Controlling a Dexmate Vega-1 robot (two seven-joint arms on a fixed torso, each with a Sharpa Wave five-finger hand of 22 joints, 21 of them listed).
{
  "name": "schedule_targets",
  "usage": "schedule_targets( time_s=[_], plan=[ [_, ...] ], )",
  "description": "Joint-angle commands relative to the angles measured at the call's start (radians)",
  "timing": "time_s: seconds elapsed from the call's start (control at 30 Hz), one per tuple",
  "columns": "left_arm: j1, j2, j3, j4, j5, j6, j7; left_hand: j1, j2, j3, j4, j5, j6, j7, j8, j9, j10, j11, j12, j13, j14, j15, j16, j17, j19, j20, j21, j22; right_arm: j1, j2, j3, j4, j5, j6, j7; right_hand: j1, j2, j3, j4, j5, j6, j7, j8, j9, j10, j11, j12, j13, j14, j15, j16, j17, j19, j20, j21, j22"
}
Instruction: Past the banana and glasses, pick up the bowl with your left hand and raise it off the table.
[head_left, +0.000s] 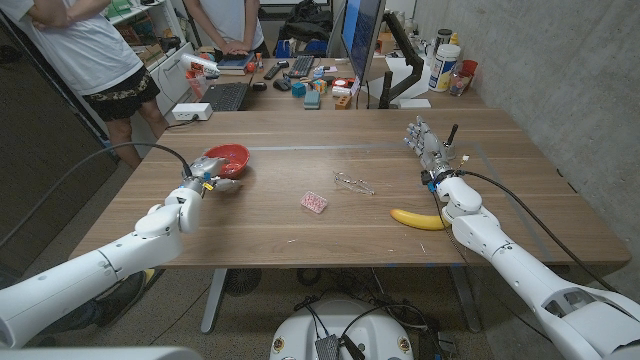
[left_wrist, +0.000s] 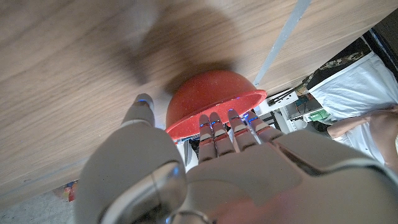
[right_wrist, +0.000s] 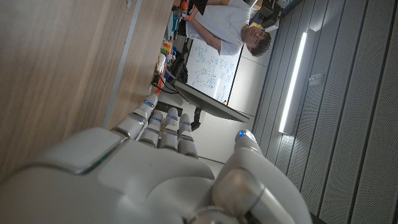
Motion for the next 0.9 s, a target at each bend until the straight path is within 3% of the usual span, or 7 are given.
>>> schedule_targets(
  time_s=[0.03, 0.9],
  plan=[
    [-0.013, -0.007, 0.007, 0.022, -0.005, 0.0, -0.007, 0.008, -0.002, -0.006, -0.002, 0.008, 0.012, -0.002, 0.006, 0.002, 0.007, 0.002, 0.005, 0.003, 0.012, -0.027, 0.004, 0.003, 0.005, -0.003, 0.0, 0.003, 0.001, -0.001, 0.001, 0.004, -0.001, -0.004, -0.004, 0.005, -0.008, -0.004, -0.003, 0.005, 0.004, -0.008, 0.004, 0.004, 0.009, -0.001, -0.002, 0.006, 0.007, 0.003, 0.003, 0.003, 0.006, 0.002, 0.005, 0.003],
    [-0.101, -0.076, 0.07, 0.14, 0.01, -0.069, -0.023, 0.01, 0.0, -0.009, -0.001, 0.01, 0.015, -0.003, 0.006, 0.002, 0.012, -0.004, 0.005, 0.004, 0.016, -0.029, 0.004, 0.004, 0.01, -0.004, 0.001, 0.003, 0.009, 0.001, 0.0, 0.023, 0.0, -0.01, -0.005, 0.005, -0.007, -0.006, -0.003, 0.005, 0.004, -0.008, 0.004, 0.004, 0.009, -0.002, -0.002, 0.006, 0.008, 0.003, 0.003, 0.003, 0.007, 0.001, 0.005, 0.003]
  ],
)
